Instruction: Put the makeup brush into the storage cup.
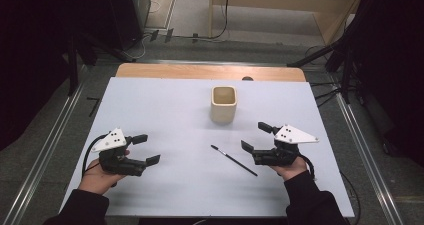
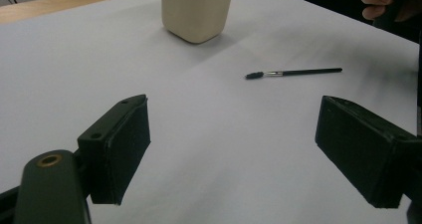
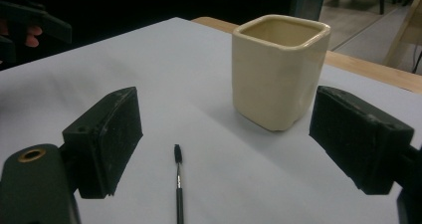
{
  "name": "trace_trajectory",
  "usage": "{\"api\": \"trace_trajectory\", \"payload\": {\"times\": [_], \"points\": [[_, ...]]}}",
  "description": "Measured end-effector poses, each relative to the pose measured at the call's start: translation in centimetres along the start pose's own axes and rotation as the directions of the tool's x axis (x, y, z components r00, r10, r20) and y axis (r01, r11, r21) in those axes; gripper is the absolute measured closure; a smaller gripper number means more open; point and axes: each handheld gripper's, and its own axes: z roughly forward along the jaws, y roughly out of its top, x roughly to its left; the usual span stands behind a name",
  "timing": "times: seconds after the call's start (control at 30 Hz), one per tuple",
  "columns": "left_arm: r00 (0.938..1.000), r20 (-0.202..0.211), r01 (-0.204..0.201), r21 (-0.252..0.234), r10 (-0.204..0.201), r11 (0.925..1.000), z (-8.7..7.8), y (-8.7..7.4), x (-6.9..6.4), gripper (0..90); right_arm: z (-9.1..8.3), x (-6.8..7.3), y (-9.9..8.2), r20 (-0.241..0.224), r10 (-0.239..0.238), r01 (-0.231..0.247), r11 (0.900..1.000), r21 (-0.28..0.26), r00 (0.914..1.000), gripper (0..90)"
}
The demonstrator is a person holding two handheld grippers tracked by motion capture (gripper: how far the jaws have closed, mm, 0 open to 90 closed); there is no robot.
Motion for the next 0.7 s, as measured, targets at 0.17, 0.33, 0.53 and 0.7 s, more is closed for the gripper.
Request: {"api": "trace_trajectory", "payload": {"times": [0.17, 0.33, 0.53, 0.7], "points": [[1.0000, 0.000, 0.000, 0.001, 0.000, 1.0000, 0.0, 0.0, 0.0, 14.8, 0.5, 0.4, 0.1, -0.012, -0.009, 0.009, 1.0000, 0.002, 0.9999, 14.1], [1.0000, 0.001, 0.001, 0.001, -0.001, 1.0000, 0.0, 0.0, 0.0, 14.8, 1.1, 0.8, 0.2, -0.027, -0.013, 0.013, 0.9999, 0.004, 0.9995, 14.2], [1.0000, 0.003, 0.000, -0.001, 0.000, 1.0000, 0.0, 0.0, 0.0, 14.8, 1.9, 1.3, 0.4, -0.070, -0.036, 0.034, 0.9992, -0.021, 0.9969, 14.4], [1.0000, 0.004, 0.002, -0.002, -0.002, 1.0000, 0.0, 0.0, 0.0, 14.8, 2.8, 1.7, 0.5, -0.094, -0.038, 0.038, 0.9992, -0.010, 0.9948, 14.8]]}}
